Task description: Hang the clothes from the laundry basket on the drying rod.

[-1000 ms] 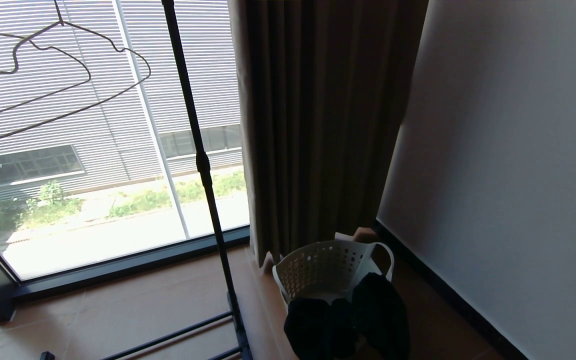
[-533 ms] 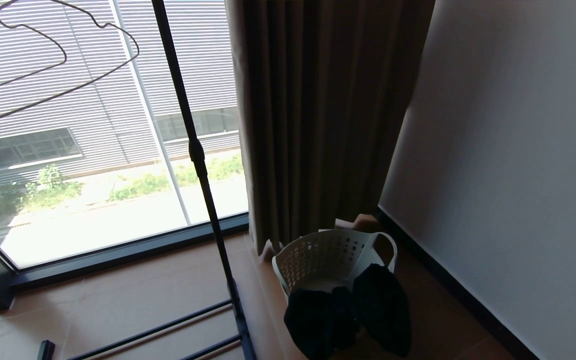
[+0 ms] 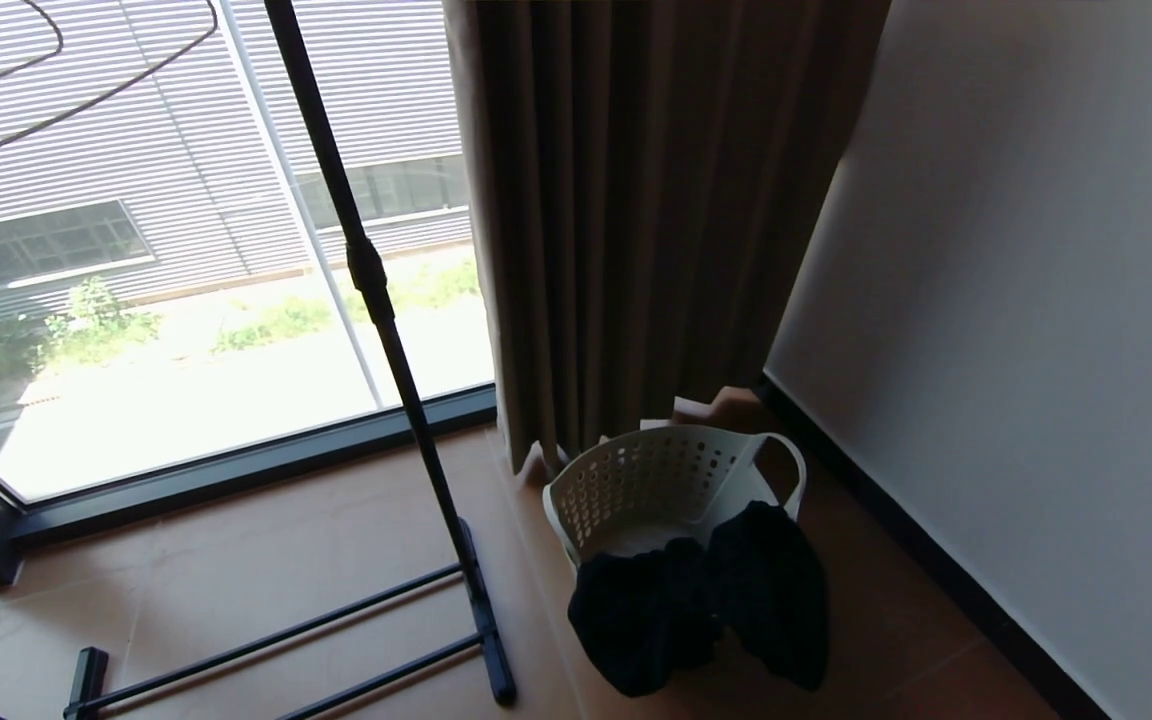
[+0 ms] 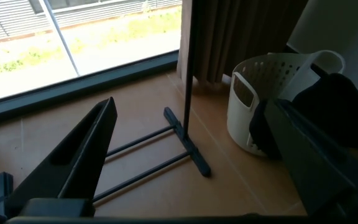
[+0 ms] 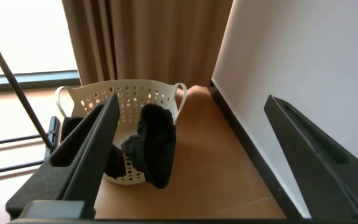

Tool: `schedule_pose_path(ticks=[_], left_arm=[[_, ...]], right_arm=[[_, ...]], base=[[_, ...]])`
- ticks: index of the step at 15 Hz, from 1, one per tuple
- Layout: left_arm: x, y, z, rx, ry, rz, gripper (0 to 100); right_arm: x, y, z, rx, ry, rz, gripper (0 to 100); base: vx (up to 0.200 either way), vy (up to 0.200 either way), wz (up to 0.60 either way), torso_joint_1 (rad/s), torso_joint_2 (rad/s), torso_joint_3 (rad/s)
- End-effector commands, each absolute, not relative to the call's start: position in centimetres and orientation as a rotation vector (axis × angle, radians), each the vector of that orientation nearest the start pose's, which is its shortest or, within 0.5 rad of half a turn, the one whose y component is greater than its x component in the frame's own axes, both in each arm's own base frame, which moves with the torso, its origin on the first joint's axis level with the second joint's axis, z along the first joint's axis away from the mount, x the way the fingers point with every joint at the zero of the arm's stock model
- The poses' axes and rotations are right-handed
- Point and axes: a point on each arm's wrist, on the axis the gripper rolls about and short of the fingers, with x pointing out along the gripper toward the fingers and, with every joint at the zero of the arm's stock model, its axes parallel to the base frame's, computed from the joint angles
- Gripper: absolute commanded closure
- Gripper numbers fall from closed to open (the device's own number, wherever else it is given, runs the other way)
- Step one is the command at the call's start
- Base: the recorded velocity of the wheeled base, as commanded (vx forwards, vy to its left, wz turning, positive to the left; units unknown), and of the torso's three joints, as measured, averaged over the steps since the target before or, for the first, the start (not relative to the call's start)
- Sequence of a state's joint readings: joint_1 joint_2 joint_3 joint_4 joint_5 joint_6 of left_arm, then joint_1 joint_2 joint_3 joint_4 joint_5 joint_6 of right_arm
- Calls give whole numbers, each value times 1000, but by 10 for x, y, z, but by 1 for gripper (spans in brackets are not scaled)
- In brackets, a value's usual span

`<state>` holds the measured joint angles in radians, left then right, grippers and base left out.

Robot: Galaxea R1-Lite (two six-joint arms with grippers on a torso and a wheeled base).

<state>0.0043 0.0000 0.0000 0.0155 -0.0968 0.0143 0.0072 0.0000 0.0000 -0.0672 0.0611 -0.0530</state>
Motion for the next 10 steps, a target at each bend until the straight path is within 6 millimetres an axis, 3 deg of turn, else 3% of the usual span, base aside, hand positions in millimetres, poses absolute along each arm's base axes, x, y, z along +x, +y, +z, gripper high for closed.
schedule_pose_path(ticks=[1, 10], left_arm=[[-23, -2, 74, 13, 15, -92, 0], [-23, -2, 74, 10, 18, -92, 0]], right_arm=[[-23, 1, 82, -55, -68, 67, 0], [-23, 1, 82, -62, -68, 69, 0]], base=[[0, 0, 0, -2, 2, -198], [0, 0, 0, 1, 3, -197]])
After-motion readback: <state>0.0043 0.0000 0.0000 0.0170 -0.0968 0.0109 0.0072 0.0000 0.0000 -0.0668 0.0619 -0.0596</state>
